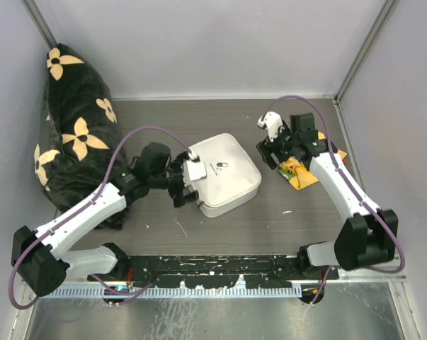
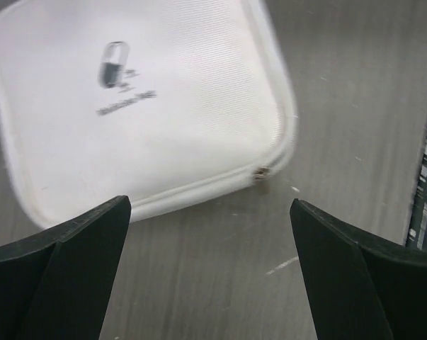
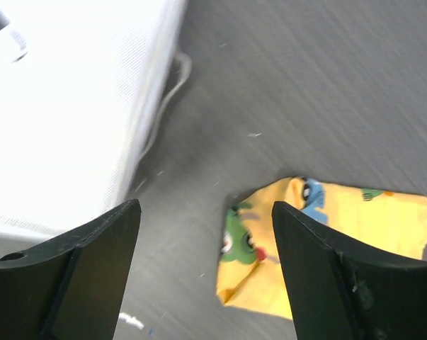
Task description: Organize the medicine kit
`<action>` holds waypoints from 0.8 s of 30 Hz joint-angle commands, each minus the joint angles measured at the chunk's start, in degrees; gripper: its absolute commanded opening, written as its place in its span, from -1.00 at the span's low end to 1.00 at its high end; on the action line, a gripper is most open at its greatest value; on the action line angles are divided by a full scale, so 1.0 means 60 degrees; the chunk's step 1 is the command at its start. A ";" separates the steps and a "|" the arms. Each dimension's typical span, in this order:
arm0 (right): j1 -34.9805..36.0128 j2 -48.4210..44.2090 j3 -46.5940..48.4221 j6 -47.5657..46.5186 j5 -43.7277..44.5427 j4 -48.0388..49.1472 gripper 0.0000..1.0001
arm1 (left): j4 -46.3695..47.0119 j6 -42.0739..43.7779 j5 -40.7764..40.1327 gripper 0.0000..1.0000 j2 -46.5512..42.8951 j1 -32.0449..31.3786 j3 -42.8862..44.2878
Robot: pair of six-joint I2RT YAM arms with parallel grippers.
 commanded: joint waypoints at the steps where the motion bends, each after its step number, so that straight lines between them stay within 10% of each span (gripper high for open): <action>1: 0.0100 -0.1373 -0.1090 -0.0928 -0.1302 -0.1004 0.62 | 0.1220 -0.1611 -0.0692 0.97 0.0636 0.1204 0.1120; 16: 0.1925 -0.1519 -0.3077 0.0405 -0.0361 0.0040 0.49 | 0.1577 -0.4929 0.0227 0.96 0.5830 0.3332 0.4452; 24: 0.1897 -0.0391 -0.2011 0.0789 0.0482 0.0833 0.44 | 0.0970 -0.4897 0.2090 0.71 0.6097 0.3396 0.3922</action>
